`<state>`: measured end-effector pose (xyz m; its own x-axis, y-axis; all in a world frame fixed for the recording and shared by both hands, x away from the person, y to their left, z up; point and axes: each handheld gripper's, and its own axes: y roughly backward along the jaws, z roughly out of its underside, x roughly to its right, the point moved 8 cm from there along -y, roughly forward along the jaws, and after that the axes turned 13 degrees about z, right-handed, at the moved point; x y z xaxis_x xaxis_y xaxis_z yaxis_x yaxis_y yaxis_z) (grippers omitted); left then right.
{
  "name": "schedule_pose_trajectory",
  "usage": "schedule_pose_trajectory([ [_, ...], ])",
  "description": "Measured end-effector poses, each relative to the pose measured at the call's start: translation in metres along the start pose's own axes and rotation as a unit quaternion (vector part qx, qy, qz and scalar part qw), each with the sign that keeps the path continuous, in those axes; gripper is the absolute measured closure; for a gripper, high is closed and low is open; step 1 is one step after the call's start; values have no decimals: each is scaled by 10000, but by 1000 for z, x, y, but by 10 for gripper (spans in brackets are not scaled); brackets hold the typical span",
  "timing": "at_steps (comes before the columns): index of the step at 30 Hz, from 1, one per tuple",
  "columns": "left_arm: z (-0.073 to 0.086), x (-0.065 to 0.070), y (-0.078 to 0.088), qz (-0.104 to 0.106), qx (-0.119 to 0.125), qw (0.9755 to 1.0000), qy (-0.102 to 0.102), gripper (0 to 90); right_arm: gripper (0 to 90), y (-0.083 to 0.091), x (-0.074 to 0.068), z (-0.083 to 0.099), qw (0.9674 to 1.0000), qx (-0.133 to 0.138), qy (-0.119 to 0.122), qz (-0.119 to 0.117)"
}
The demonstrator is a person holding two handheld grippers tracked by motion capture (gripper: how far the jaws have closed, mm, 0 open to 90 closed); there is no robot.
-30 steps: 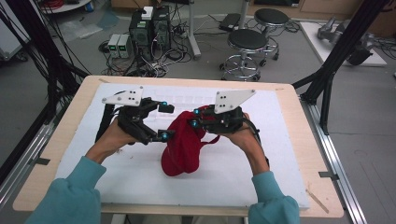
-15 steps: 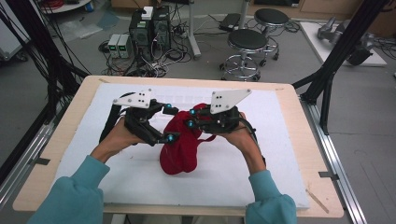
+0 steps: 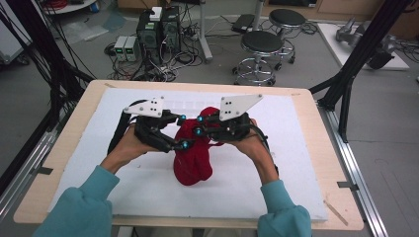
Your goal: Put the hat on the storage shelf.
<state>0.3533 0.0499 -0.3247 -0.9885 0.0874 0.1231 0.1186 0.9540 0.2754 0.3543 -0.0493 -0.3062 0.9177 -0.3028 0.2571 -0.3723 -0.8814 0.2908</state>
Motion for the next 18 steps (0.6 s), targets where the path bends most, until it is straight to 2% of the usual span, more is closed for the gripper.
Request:
schedule_pose_trajectory([
  [2,0,0,0,-19,1,10000,23,395,841,0,0,0,10000,-6,-18,-7],
  [5,1,0,3,-58,-70,9999,42,513,841,-1,0,0,10000,-11,-39,1],
  [6,1,0,3,-83,-93,9999,41,582,840,-2,0,0,10000,15,-13,5],
  [7,2,0,4,-99,-110,9999,35,582,840,-2,0,0,10000,15,-13,5],
  [10,2,0,5,-170,-147,9997,39,681,828,-3,1,0,9999,1,-102,42],
  [13,2,-1,7,-277,-209,9994,41,741,801,-3,2,0,9998,21,-132,111],
  [14,2,-1,8,-300,-210,9993,49,741,762,-3,2,0,9998,21,-132,111],
  [15,2,0,8,-296,-176,9994,44,756,681,-3,4,0,9997,0,-172,189],
  [16,1,1,8,-288,-157,9995,-5,770,558,-2,8,-1,9991,94,-244,348],
  [17,0,1,8,-332,-138,9994,4,770,558,-2,8,-1,9991,94,-244,348],
  [18,0,2,8,-341,-158,9993,-33,772,497,-2,9,-2,9987,109,-302,404],
])
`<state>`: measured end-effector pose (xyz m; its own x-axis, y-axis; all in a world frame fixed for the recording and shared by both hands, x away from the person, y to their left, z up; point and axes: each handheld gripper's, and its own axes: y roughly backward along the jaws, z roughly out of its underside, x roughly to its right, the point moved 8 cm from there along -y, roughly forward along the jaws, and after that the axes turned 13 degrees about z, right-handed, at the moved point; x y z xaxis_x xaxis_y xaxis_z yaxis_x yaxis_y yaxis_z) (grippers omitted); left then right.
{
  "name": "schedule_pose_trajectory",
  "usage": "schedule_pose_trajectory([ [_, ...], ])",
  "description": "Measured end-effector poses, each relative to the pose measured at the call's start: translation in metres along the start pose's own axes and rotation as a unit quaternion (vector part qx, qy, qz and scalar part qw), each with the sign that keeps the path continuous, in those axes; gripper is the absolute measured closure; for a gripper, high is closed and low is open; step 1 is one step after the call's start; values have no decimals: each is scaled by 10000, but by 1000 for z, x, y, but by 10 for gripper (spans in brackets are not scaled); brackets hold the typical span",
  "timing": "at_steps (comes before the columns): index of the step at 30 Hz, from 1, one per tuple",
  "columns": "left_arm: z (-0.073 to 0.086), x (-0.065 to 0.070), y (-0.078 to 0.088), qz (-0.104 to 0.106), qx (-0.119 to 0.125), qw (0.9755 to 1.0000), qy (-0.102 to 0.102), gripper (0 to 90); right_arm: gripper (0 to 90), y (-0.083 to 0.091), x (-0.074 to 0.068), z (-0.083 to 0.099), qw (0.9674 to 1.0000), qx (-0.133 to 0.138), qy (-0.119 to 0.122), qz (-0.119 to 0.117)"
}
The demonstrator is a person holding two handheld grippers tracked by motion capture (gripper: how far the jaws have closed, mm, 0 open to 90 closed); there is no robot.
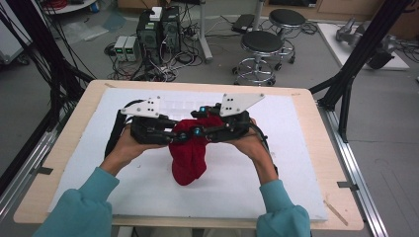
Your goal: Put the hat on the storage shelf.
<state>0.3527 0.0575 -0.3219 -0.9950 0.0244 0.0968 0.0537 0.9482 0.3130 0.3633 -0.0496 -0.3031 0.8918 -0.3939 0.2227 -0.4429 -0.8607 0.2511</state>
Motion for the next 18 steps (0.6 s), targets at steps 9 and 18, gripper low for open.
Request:
schedule_pose_trajectory([
  [9,0,-3,5,-199,-64,9998,24,784,120,4,15,-2,9972,133,-442,586],
  [18,-6,-15,15,-700,74,9975,115,787,115,15,12,-4,9958,185,-605,667],
])
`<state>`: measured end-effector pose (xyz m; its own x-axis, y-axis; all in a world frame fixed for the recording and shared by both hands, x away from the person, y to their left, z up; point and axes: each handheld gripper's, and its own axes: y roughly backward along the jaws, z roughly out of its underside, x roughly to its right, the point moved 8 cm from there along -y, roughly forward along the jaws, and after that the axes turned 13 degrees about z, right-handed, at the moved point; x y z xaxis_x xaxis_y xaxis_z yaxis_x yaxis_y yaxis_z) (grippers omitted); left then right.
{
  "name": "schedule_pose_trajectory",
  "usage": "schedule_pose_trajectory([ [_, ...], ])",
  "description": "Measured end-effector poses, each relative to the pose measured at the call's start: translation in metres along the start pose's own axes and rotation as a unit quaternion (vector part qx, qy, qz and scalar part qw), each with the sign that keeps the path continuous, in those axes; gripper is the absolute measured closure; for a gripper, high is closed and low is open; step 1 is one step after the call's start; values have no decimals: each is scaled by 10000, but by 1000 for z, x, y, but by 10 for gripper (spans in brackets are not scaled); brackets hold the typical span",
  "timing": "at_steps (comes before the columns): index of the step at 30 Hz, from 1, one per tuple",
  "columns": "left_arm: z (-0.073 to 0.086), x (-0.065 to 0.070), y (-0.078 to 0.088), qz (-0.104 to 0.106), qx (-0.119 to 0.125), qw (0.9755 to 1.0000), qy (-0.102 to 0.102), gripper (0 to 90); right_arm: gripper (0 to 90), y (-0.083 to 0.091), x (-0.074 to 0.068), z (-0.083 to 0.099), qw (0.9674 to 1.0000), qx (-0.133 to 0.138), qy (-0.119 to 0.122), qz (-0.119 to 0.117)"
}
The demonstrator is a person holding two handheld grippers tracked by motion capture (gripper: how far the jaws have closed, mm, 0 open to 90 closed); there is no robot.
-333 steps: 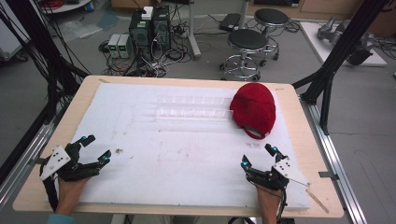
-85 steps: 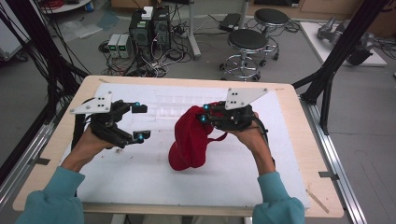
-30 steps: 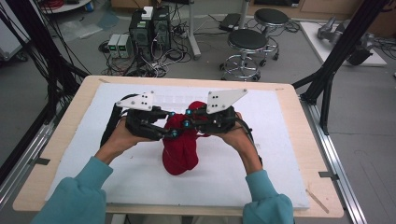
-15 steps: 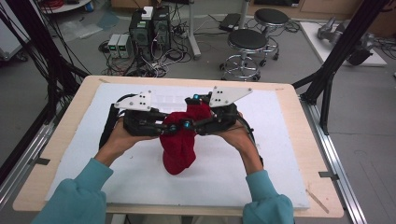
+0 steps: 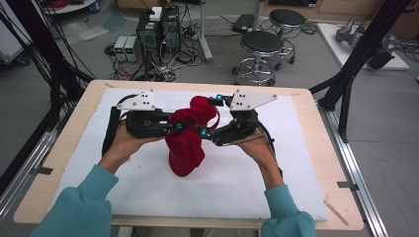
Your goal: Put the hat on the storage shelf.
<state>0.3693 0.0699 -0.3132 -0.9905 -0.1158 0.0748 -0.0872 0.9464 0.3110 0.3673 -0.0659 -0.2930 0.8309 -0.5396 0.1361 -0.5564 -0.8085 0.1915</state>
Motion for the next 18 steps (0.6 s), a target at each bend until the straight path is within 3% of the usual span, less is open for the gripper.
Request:
schedule_pose_trajectory([
  [10,-15,-13,6,-269,145,9995,91,787,115,11,-7,4,9996,62,-177,190],
  [18,-26,-22,7,-444,238,9987,105,787,115,22,-16,19,9989,-17,-253,388],
])
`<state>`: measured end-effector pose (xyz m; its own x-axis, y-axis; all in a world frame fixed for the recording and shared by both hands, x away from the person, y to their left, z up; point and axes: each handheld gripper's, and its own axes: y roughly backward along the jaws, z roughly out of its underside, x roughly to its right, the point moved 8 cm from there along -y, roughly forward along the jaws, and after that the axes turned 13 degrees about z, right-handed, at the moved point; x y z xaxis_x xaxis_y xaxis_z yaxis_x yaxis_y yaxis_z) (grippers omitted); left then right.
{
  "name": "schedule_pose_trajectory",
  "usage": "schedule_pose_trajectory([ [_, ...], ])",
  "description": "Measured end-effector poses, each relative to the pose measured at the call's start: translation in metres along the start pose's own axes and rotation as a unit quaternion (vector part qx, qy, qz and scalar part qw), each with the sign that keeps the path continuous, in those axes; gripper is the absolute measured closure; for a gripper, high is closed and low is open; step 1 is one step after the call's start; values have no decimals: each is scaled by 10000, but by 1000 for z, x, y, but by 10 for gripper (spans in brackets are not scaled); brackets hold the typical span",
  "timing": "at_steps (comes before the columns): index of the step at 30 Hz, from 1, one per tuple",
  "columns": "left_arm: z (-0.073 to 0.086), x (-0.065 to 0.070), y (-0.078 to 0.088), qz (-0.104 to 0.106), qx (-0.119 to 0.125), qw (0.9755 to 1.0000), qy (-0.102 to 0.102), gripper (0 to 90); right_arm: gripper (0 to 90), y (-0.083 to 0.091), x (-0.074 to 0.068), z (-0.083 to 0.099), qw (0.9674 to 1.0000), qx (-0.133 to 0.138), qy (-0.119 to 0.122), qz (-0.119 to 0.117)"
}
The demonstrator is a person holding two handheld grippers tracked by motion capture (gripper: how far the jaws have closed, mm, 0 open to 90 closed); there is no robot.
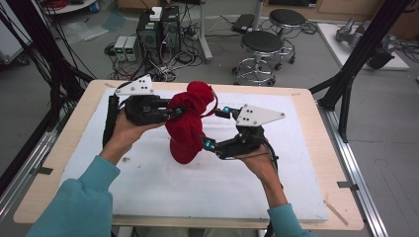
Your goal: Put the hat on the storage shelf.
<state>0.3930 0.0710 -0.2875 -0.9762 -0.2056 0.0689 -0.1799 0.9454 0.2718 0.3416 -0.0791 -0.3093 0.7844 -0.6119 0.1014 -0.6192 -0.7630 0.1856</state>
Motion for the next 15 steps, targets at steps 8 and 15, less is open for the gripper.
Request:
schedule_pose_trajectory([
  [8,-10,-5,-2,-113,98,9999,33,789,116,7,-14,21,9997,-206,-141,76],
  [15,-27,-8,-2,-200,226,9995,8,789,143,1,-19,39,9987,-421,-216,174],
])
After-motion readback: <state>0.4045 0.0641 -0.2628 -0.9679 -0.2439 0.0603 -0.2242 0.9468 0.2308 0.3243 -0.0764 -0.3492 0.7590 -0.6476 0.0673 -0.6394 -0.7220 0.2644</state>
